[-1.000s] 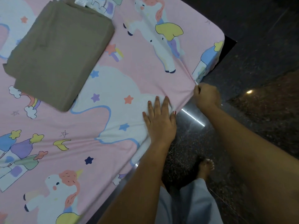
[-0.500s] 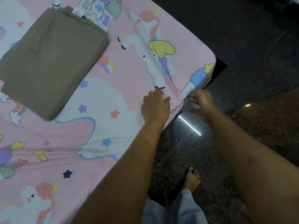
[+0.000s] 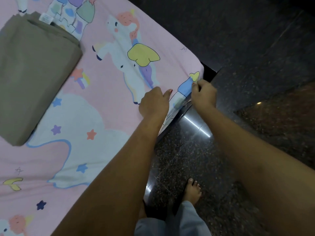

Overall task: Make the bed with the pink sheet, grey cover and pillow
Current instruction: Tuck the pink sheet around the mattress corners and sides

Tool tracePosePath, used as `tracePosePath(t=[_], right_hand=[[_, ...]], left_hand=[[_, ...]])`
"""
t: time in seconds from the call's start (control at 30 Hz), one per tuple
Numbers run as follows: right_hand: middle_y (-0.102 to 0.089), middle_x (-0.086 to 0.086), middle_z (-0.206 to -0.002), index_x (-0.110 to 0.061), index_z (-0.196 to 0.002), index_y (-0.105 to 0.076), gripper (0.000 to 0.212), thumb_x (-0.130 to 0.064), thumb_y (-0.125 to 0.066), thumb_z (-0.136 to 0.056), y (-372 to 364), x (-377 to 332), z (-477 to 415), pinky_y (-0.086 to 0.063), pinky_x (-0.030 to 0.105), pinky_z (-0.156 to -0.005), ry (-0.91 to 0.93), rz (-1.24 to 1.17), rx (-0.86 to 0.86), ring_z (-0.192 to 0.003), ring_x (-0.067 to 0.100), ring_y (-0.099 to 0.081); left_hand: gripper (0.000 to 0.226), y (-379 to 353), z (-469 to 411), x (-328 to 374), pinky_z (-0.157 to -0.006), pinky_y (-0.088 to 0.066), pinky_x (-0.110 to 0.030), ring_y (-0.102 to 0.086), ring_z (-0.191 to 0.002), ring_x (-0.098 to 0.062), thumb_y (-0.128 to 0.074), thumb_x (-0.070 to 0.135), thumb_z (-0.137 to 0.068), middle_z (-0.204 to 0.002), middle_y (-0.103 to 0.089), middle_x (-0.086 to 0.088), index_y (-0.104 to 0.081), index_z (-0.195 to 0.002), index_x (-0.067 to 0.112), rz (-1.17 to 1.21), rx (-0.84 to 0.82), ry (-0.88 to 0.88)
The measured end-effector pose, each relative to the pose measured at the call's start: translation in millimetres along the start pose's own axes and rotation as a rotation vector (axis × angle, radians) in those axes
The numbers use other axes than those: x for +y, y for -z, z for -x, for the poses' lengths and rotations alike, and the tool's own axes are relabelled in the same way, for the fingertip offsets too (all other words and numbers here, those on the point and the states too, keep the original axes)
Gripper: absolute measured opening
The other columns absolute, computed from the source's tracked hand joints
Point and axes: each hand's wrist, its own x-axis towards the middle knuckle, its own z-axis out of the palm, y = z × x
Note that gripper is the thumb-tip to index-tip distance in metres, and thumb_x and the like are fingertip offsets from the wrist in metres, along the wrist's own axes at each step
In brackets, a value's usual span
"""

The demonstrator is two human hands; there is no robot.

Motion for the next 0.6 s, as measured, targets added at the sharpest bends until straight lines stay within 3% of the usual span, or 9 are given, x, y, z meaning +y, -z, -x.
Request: tracePosePath(t=[0.1,0.23,0.37,0.43,0.5,0.53,0.6], right_hand=[[-0.061,0.016,-0.086,0.002,-0.094,-0.061,0.031,-0.022,-0.041,-0.100,3.7,7.4,-5.1,-0.031,0.025,-0.062,0.042,0.053,0.037,-0.073,0.021,-0.049],[-0.063,0.020,-0.089,0.001,-0.094,-0.061,0.030,-0.021,-0.041,-0.099,-1.9,10.3,-6.1,-0.032,0.027,-0.061,0.019,0.023,0.112,-0.075,0.028,-0.054],[-0.060,0.016,-0.080,0.005,-0.089,-0.060,0.032,-0.020,-0.043,-0.099,-7.0,4.7,-8.7,-0.033,0.025,-0.059,-0.060,-0.081,0.109,-0.069,0.021,-0.048],[-0.058,0.010,-0.074,0.001,-0.083,-0.057,0.027,-0.020,-0.047,-0.097,-5.8,8.1,-12.0,-0.049,0.037,-0.068,-0.078,-0.223,0.052,-0.071,0.025,-0.055],[-0.056,-0.002,-0.078,-0.013,-0.085,-0.054,0.013,-0.022,-0.052,-0.094,1.7,9.0,-22.7,-0.055,0.051,-0.078,-0.128,-0.357,-0.001,-0.086,0.028,-0.062],[-0.057,-0.005,-0.083,-0.019,-0.089,-0.052,0.008,-0.025,-0.056,-0.092,7.0,8.3,-31.0,-0.054,0.052,-0.080,-0.144,-0.415,-0.017,-0.092,0.026,-0.063],[-0.060,-0.006,-0.094,-0.024,-0.099,-0.054,0.019,-0.036,-0.062,-0.087,18.0,-0.2,-44.7,-0.054,0.050,-0.084,-0.128,-0.431,-0.060,-0.097,0.024,-0.062]], left_hand=[[0.044,-1.2,0.6,5.8,-0.064,-0.036,-0.032,-0.057,-0.090,-0.029,-0.042,0.050,-0.096,-0.097,-0.062,-0.010,-0.053,-0.099,0.008,-0.021,0.055,-0.044],[0.044,3.1,-4.7,11.0,-0.060,-0.033,-0.032,-0.056,-0.085,-0.026,-0.042,0.051,-0.095,-0.098,-0.060,-0.008,-0.048,-0.108,0.010,-0.132,0.093,-0.099],[0.050,8.9,-16.4,14.0,-0.061,-0.033,-0.033,-0.059,-0.094,-0.028,-0.045,0.053,-0.093,-0.108,-0.058,-0.008,-0.043,-0.118,0.010,-0.153,0.085,-0.062],[0.054,8.5,-23.1,17.4,-0.061,-0.034,-0.033,-0.059,-0.097,-0.029,-0.043,0.056,-0.093,-0.109,-0.058,-0.009,-0.042,-0.119,0.009,-0.180,0.059,-0.041],[0.055,8.3,-27.8,24.7,-0.062,-0.033,-0.033,-0.058,-0.098,-0.029,-0.040,0.057,-0.093,-0.110,-0.058,-0.009,-0.044,-0.118,0.009,-0.205,0.032,-0.041],[0.055,8.4,-29.5,29.4,-0.062,-0.032,-0.033,-0.058,-0.098,-0.028,-0.039,0.058,-0.093,-0.110,-0.058,-0.010,-0.045,-0.117,0.009,-0.208,0.025,-0.046],[0.057,8.6,-31.4,38.3,-0.062,-0.031,-0.032,-0.058,-0.098,-0.027,-0.037,0.060,-0.093,-0.108,-0.060,-0.009,-0.047,-0.116,0.009,-0.212,0.021,-0.051]])
